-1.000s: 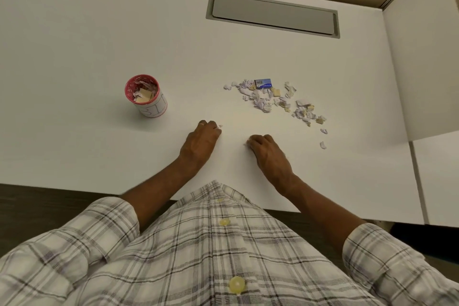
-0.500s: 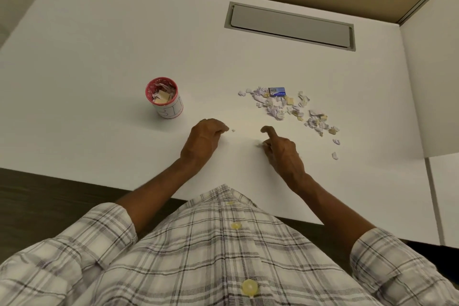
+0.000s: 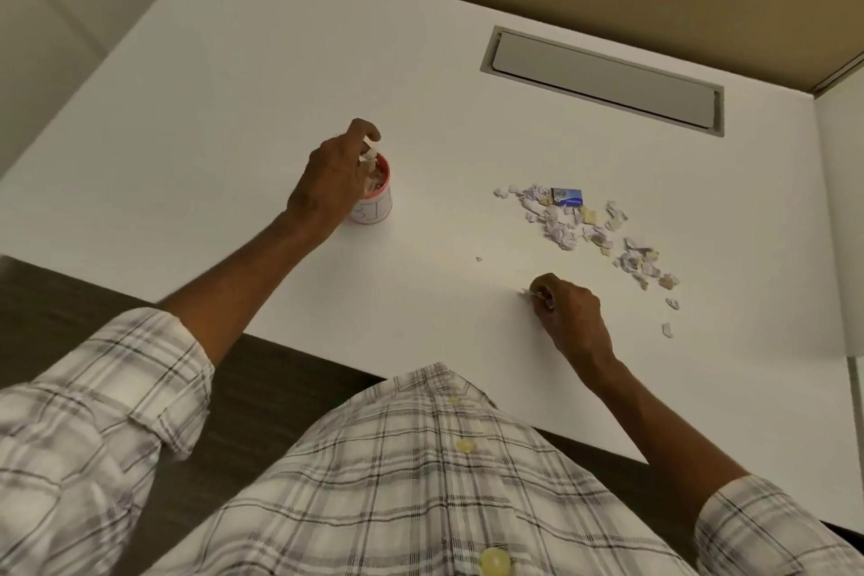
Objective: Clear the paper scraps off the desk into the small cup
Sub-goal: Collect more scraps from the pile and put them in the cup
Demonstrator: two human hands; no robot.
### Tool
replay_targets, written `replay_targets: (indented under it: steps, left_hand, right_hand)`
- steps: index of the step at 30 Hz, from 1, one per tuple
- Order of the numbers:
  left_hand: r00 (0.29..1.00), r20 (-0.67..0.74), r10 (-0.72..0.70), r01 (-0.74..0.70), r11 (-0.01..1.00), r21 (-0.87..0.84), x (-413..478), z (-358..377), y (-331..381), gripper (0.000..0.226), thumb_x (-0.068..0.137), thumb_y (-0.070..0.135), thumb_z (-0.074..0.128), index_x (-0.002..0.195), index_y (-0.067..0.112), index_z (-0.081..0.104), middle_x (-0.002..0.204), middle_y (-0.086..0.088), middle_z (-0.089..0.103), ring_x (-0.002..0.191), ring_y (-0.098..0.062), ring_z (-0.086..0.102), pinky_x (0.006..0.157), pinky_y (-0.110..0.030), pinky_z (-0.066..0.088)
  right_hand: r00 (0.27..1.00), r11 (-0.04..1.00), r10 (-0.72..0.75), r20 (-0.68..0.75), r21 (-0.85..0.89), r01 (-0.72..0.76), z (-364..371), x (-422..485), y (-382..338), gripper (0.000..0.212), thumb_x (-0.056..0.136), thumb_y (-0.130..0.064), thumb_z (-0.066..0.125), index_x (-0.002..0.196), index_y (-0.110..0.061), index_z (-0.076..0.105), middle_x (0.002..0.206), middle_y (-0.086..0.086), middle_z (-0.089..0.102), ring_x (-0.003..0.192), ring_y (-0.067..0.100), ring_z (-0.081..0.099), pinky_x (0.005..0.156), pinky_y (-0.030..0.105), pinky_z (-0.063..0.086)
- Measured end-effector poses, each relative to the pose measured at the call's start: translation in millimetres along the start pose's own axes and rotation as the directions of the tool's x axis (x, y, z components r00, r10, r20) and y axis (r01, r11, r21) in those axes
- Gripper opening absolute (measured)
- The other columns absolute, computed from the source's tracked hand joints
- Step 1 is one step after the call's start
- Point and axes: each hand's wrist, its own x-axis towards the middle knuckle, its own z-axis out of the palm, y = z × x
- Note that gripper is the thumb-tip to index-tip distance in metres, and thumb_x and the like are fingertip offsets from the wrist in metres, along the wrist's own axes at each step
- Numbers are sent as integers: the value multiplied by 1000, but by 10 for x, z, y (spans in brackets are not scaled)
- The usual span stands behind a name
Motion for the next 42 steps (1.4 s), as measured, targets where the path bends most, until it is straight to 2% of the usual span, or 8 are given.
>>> replay_targets:
  steps: [6, 11, 21, 25, 29, 34, 38, 42]
  left_hand:
    - [990, 141, 20, -36, 993, 111, 55, -7, -134, 56, 91, 8, 55, 140, 32, 41, 128, -13, 62, 115, -33, 61, 92, -42, 55]
    - [989, 130, 73, -94, 983, 159, 105, -31, -139, 56, 89, 4, 51, 137, 33, 46, 121, -13, 66, 106, -34, 64, 83, -41, 57]
    - [973, 206, 102, -111, 993, 36, 199, 10, -176, 26, 81, 0, 58, 93, 16, 75, 90, -3, 75, 86, -19, 71, 70, -19, 47]
    - [985, 164, 58, -47, 996, -74, 182, -9, -188, 27, 81, 1, 57, 92, 18, 75, 90, 1, 75, 87, -14, 69, 69, -16, 49]
    - [996, 72, 52, -42, 990, -135, 164, -92, -213, 29, 87, 2, 56, 102, 19, 74, 99, 2, 75, 96, -13, 69, 84, -30, 58]
    - [994, 102, 28, -9, 983, -182, 94, -156, -238, 49, 91, -5, 44, 130, 20, 62, 118, 0, 71, 114, -12, 63, 97, -27, 53]
    - [1000, 12, 9, -6, 969, -249, 55, -196, -303, 42, 90, -6, 58, 127, 13, 64, 118, -3, 70, 110, -13, 66, 98, -31, 55]
    - [999, -53, -1, -13, 966, -259, -8, -244, -391, 36, 88, -1, 65, 122, 11, 66, 112, -4, 72, 103, -13, 67, 95, -30, 56]
  right_hand:
    - [999, 1000, 25, -21, 3, -25, 21, -59, -13, 16, 93, -9, 71, 107, -15, 66, 97, 5, 74, 83, 25, 69, 76, 33, 57]
    - [998, 998, 60, -28, -8, -60, 1, -96, -6, 16, 93, -10, 71, 107, -15, 65, 96, 6, 74, 84, 26, 69, 75, 37, 60]
    - [982, 972, 189, -27, 144, -183, 20, 19, -229, 28, 93, -15, 72, 116, -21, 57, 103, 8, 77, 89, 23, 73, 77, 38, 62]
    - [976, 942, 210, -60, 279, -185, -58, 236, -505, 20, 93, -29, 74, 105, -25, 58, 94, 2, 77, 84, 12, 73, 64, 21, 55]
    - [982, 919, 122, -146, 391, -56, -154, 665, -1024, 20, 91, -34, 76, 99, -19, 66, 86, -7, 73, 83, 1, 71, 72, 23, 59]
    - [989, 868, 5, -150, 491, 70, -142, 1266, -1777, 23, 88, -32, 78, 98, -13, 68, 83, -2, 75, 79, 11, 72, 72, 30, 60]
    - [985, 889, -126, -119, 428, 165, -8, 1594, -2155, 12, 89, -19, 75, 95, -12, 68, 85, -2, 74, 80, 14, 71, 75, 35, 60]
    - [976, 912, -207, -68, 348, 218, 163, 1750, -2299, 10, 91, -16, 72, 100, -11, 70, 92, 1, 75, 85, 14, 70, 74, 27, 57]
